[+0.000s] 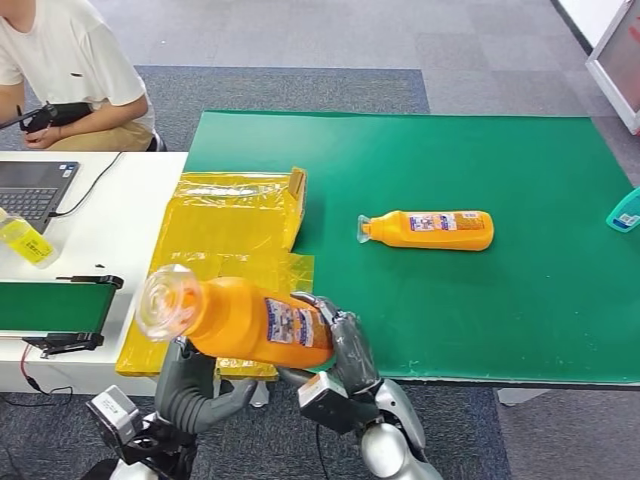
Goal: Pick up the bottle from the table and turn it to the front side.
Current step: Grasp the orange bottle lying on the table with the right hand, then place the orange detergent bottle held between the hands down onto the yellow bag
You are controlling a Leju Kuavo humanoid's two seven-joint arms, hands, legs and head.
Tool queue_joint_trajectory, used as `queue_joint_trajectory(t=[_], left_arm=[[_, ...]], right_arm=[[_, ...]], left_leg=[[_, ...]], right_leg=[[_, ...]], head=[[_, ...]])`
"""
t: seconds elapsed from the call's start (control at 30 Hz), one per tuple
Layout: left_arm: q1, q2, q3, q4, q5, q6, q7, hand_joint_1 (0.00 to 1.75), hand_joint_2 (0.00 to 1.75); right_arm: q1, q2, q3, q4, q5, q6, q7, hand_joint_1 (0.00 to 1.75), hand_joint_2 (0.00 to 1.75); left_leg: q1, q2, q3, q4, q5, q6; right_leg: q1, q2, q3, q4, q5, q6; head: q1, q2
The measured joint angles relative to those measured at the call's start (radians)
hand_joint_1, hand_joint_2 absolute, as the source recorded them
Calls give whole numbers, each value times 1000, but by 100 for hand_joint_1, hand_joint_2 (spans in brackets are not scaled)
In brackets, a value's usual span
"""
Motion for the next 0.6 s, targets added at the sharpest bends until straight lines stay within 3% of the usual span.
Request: queue_joint_trajectory(t=[0.4, 0.6], left_arm=[[-13, 21, -55, -27, 16, -4, -3, 0, 175], [-26, 36, -100, -35, 25, 10, 3, 0, 175]], right_arm=[[-3, -1, 28, 11, 60, -45, -4, 175, 175], [-15, -9, 71, 12, 200, -165, -9, 175, 175]], left_leg=[[0, 0, 0, 0, 0, 0], [0, 0, 0, 0, 0, 0]], right_leg=[[0, 0, 0, 0, 0, 0], [0, 0, 0, 0, 0, 0]], head=[[0, 0], [0, 0]])
